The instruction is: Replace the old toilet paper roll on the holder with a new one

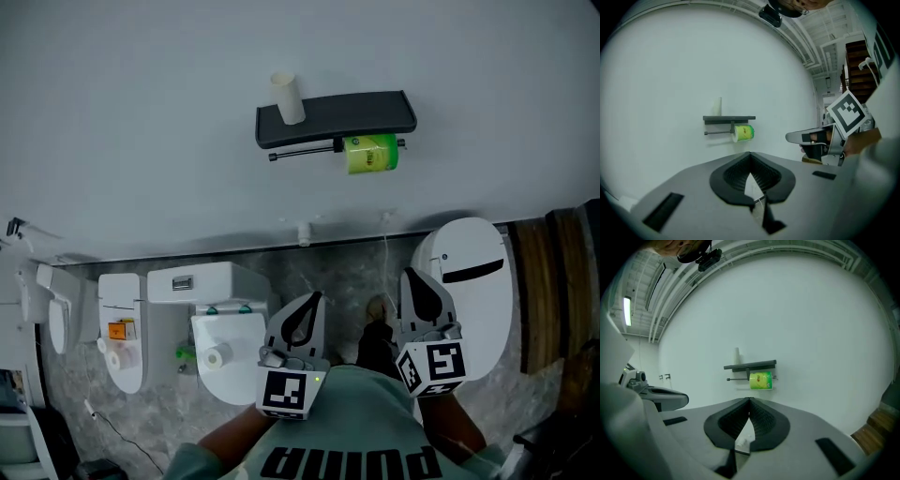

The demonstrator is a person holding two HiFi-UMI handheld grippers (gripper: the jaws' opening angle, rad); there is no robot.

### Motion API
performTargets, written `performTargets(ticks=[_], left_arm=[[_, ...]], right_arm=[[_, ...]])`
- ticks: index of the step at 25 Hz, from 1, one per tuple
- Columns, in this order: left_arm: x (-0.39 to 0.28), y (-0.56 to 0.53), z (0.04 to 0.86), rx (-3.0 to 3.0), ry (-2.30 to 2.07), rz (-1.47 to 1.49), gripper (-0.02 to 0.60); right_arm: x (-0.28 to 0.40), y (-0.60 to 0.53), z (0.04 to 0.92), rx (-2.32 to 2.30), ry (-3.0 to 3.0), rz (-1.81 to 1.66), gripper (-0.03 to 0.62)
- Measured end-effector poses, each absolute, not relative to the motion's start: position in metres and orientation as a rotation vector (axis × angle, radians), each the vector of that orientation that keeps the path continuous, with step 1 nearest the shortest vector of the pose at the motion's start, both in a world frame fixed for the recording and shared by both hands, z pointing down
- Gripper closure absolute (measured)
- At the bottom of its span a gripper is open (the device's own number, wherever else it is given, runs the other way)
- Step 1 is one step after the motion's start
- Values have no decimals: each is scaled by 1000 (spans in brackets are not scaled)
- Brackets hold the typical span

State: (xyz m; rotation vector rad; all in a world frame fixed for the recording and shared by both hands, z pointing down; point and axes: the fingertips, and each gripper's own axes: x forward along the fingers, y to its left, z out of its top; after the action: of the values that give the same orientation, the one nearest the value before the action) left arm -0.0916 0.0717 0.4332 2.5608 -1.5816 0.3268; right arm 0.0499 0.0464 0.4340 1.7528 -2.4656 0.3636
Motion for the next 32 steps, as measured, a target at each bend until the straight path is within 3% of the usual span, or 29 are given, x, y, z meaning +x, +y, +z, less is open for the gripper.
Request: performTargets(ticks=[17, 32], left_arm=[[-98, 188, 405, 2667, -1406, 164, 577], [8, 301, 393, 2760, -1290, 193, 578]], right_arm=[[42, 197, 405, 1907, -2321, 304, 585], [123, 316, 402, 1936, -2325, 312, 585]])
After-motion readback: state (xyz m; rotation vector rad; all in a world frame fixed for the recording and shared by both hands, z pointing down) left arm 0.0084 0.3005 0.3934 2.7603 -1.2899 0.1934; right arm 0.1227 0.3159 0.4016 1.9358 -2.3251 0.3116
